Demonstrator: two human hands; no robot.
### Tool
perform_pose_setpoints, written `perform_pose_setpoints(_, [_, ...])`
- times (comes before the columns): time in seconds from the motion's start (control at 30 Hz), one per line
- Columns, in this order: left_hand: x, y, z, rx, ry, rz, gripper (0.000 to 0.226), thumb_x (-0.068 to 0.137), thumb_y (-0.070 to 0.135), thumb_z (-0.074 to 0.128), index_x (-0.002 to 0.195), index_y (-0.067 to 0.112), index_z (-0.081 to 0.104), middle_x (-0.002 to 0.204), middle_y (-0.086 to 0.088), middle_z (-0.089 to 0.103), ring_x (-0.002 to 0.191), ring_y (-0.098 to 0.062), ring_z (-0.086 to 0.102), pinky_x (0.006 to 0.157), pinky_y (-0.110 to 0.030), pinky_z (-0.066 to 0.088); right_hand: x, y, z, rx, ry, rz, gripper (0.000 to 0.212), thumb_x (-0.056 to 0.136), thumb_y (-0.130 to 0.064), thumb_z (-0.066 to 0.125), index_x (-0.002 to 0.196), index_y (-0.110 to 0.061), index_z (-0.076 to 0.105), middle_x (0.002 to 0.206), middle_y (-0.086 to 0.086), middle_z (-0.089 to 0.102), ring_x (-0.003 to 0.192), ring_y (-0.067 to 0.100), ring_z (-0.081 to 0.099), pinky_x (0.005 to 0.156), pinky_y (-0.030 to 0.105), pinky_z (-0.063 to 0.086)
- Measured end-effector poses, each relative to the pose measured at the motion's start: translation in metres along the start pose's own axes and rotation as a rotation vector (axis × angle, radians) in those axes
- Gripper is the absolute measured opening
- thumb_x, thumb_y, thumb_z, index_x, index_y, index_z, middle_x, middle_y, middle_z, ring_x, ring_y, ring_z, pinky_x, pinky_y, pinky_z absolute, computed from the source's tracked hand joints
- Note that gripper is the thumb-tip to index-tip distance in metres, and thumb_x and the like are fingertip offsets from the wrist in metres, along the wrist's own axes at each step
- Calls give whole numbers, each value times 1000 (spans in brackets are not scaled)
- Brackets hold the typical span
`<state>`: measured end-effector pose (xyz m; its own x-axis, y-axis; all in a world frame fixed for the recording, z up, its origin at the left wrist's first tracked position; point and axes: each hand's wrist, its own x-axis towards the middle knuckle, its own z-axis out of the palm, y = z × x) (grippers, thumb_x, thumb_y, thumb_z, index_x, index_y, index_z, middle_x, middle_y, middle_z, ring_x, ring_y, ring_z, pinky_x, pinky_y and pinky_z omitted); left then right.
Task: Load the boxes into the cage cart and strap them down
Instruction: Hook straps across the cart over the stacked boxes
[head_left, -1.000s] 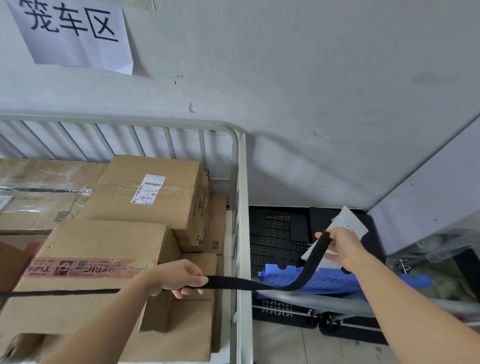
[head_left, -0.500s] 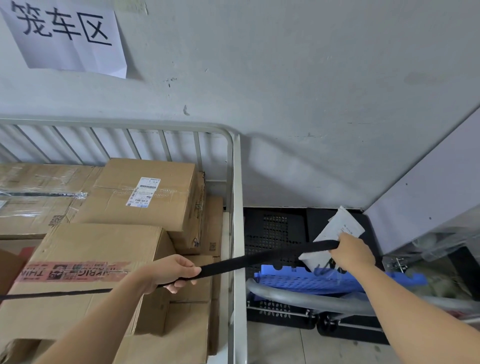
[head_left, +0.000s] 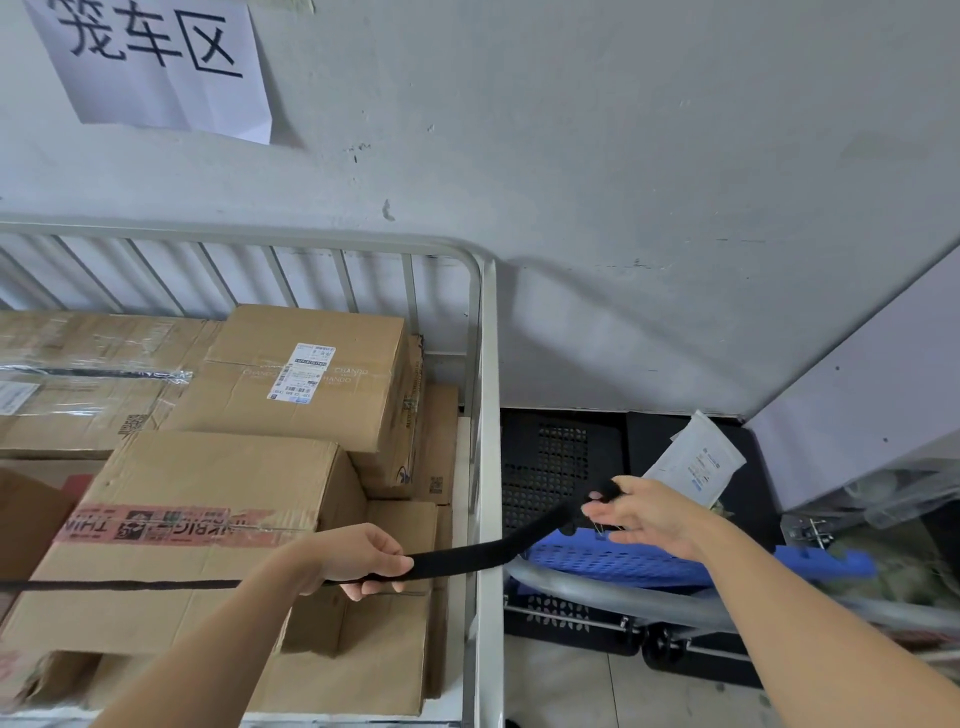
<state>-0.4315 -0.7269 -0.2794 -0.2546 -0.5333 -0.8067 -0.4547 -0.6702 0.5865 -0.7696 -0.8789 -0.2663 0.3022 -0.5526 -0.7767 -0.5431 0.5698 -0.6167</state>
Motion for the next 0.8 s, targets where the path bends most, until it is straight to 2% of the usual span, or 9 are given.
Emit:
perform_pose_setpoints(0.07, [1, -3, 0, 7, 0, 7, 28, 100, 29, 50, 81, 17, 68, 57, 2, 51, 50, -9, 42, 58, -19, 39, 2, -3, 7, 82, 62, -19, 9, 93, -13, 59, 101, -10, 61, 108, 7, 73, 108, 18, 65, 99, 43, 49])
perform_pose_setpoints(0.17, [3, -10, 2, 56, 1, 2, 27, 101, 29, 49, 83, 17, 66, 57, 4, 52, 51, -9, 44, 61, -20, 41, 10, -8, 6, 318, 482, -108, 26, 93, -33, 65, 91, -8, 60, 92, 12, 72, 90, 20, 69, 83, 36, 56])
perform_pose_setpoints(0.23, [5, -15, 3, 83, 7, -30, 27, 101, 29, 48, 83, 17, 64, 58, 4, 53, 51, -9, 45, 64, -21, 41, 16, -8, -3, 580, 642, -152, 25, 93, -27, 65, 84, -5, 56, 87, 14, 67, 81, 23, 68, 73, 33, 56])
perform_pose_setpoints(0.33, [9, -23, 3, 112, 0, -76, 29, 101, 31, 47, 80, 18, 63, 59, 5, 55, 52, -10, 47, 70, -24, 42, 19, -10, -19, 883, 658, -159, 3, 97, -1, 53, 97, -3, 50, 84, 14, 59, 73, 25, 65, 71, 37, 58])
perform_pose_setpoints(0.4, [11, -26, 3, 116, -15, -84, 29, 100, 32, 47, 80, 19, 63, 62, 5, 57, 54, -10, 50, 75, -27, 43, 20, -11, -24, 952, 640, -138, 15, 95, 7, 47, 106, -3, 48, 80, 14, 58, 66, 22, 62, 65, 32, 59])
perform_pose_setpoints(0.5, [16, -25, 3, 143, -1, -93, 27, 100, 30, 49, 81, 18, 64, 66, 5, 60, 59, -10, 54, 77, -26, 44, 21, -11, -19, 649, 637, -44, 8, 98, -2, 48, 96, -2, 56, 69, 9, 61, 41, 8, 49, 42, 19, 45])
perform_pose_setpoints(0.57, [18, -25, 3, 166, -10, -98, 25, 99, 30, 50, 83, 18, 65, 69, 5, 61, 61, -10, 55, 78, -26, 44, 22, -9, -10, 458, 511, -10, 15, 100, -9, 49, 90, -5, 58, 61, 5, 69, 30, 5, 47, 33, 14, 37])
perform_pose_setpoints(0.7, [21, -27, 4, 210, -33, -110, 24, 99, 32, 50, 86, 19, 66, 69, 7, 62, 62, -9, 56, 84, -29, 43, 22, -6, 17, 205, 142, 87, 16, 103, -7, 42, 105, -2, 58, 85, 9, 76, 51, 13, 68, 36, 18, 40])
perform_pose_setpoints(0.8, [24, -28, 5, 206, -38, -101, 25, 99, 36, 48, 90, 20, 66, 74, 7, 66, 69, -10, 59, 94, -34, 42, 29, -3, 35, -51, 26, 153, 18, 102, -5, 42, 109, -3, 58, 82, 9, 69, 50, 12, 61, 39, 18, 35])
